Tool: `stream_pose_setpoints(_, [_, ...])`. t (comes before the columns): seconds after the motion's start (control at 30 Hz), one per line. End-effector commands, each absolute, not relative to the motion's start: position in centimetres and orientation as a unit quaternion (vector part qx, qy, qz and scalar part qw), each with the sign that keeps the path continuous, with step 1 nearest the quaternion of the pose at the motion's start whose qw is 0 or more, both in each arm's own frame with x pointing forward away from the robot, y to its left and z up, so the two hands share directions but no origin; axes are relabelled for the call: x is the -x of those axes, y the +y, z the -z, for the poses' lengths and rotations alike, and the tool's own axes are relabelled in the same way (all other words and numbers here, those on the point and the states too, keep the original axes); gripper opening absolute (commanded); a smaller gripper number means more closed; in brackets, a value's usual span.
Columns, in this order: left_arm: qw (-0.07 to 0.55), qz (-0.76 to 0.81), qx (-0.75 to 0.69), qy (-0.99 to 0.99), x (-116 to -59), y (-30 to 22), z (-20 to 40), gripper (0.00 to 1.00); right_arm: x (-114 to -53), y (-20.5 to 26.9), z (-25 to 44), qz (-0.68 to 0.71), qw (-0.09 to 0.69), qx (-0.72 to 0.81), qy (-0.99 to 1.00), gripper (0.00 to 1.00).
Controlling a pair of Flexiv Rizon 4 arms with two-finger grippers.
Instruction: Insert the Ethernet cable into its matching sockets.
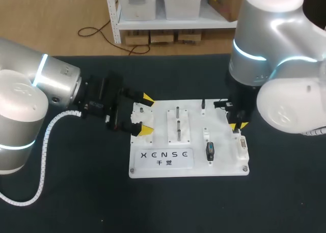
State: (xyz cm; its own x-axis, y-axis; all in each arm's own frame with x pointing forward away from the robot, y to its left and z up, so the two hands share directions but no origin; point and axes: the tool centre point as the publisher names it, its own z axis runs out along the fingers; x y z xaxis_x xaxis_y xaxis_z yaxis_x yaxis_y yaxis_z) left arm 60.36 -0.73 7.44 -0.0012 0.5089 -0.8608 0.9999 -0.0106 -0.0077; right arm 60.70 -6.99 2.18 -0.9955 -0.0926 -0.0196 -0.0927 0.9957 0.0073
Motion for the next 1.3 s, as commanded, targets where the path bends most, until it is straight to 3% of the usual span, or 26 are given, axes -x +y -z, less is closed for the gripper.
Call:
stream_pose_setpoints(0.03, [0.348,0.355,-0.616,0.612,-60.3,-0.6,-7.4,1.00,-60.7,-6.8,-1.0,-0.004,0.006,0.047,0.999,0.00])
stream_pose_setpoints(0.8, [0.348,0.355,-0.616,0.612,-60.3,-0.6,-7.4,1.00,-60.5,-6.8,-0.7,-0.007,0.005,0.051,0.999,0.00])
stream_pose_setpoints(0.83, [0.348,0.355,-0.616,0.612,-60.3,-0.6,-7.4,1.00,-60.6,-6.8,-1.0,-0.011,0.008,0.050,0.999,0.34])
stream_pose_setpoints(0.87, [0.348,0.355,-0.616,0.612,-60.3,-0.6,-7.4,1.00,-60.7,-6.8,-1.3,-0.018,0.013,0.053,0.998,1.00])
stream_pose_setpoints(1.3, [0.348,0.355,-0.616,0.612,-60.3,-0.6,-7.4,1.00,-60.8,-6.7,-1.8,-0.020,0.019,0.056,0.998,1.00])
